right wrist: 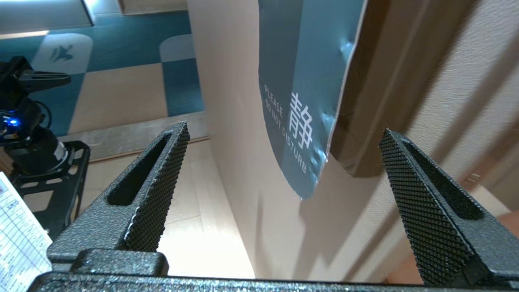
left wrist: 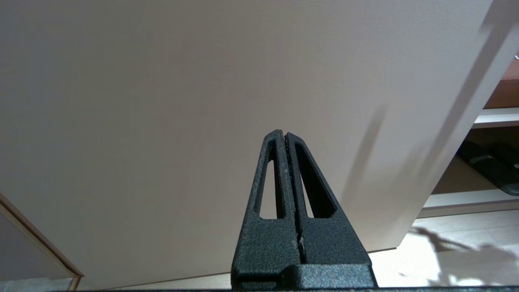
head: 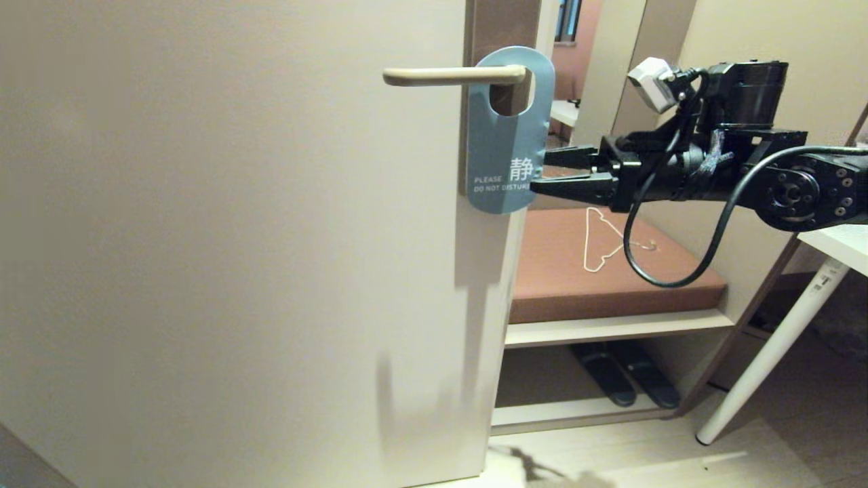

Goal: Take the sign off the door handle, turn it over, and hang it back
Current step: Take down the sign

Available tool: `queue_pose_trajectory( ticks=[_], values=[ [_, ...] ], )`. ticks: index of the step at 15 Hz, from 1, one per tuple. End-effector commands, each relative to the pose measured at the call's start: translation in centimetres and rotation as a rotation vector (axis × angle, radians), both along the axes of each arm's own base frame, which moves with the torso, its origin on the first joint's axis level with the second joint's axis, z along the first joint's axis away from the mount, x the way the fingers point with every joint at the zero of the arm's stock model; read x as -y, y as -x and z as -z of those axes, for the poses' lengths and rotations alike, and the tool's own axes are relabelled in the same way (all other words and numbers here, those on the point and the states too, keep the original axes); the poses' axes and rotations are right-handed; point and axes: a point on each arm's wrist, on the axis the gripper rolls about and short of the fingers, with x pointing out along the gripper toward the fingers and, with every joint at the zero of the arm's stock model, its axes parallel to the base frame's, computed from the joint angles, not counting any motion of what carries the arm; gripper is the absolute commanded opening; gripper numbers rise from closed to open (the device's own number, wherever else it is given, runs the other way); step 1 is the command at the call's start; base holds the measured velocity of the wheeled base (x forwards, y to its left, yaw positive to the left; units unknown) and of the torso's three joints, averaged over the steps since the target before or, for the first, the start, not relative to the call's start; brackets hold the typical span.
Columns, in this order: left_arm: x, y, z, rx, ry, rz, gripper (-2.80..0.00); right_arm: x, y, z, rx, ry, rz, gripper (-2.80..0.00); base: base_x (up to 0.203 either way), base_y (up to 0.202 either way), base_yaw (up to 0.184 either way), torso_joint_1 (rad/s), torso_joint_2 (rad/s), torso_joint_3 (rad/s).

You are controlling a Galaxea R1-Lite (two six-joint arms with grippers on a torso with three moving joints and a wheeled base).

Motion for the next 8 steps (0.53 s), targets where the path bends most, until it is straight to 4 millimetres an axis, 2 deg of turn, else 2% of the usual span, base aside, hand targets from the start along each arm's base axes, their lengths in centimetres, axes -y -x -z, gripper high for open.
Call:
queue_pose_trajectory(
  ticks=[1, 8],
  values=[
    [0.0, 0.0, 0.0, 0.000, 0.001, -0.001, -2.80, -0.5, -0.5, 0.6, -0.009, 0.002, -0.016, 0.00, 0.000, 0.000, 0.000, 0.000, 0.00, 0.000],
    [0.0, 0.0, 0.0, 0.001, 0.001, -0.001, -2.80, -2.2, -0.5, 0.5, -0.002, -0.002, -0.067, 0.00, 0.000, 0.000, 0.000, 0.000, 0.00, 0.000]
  ],
)
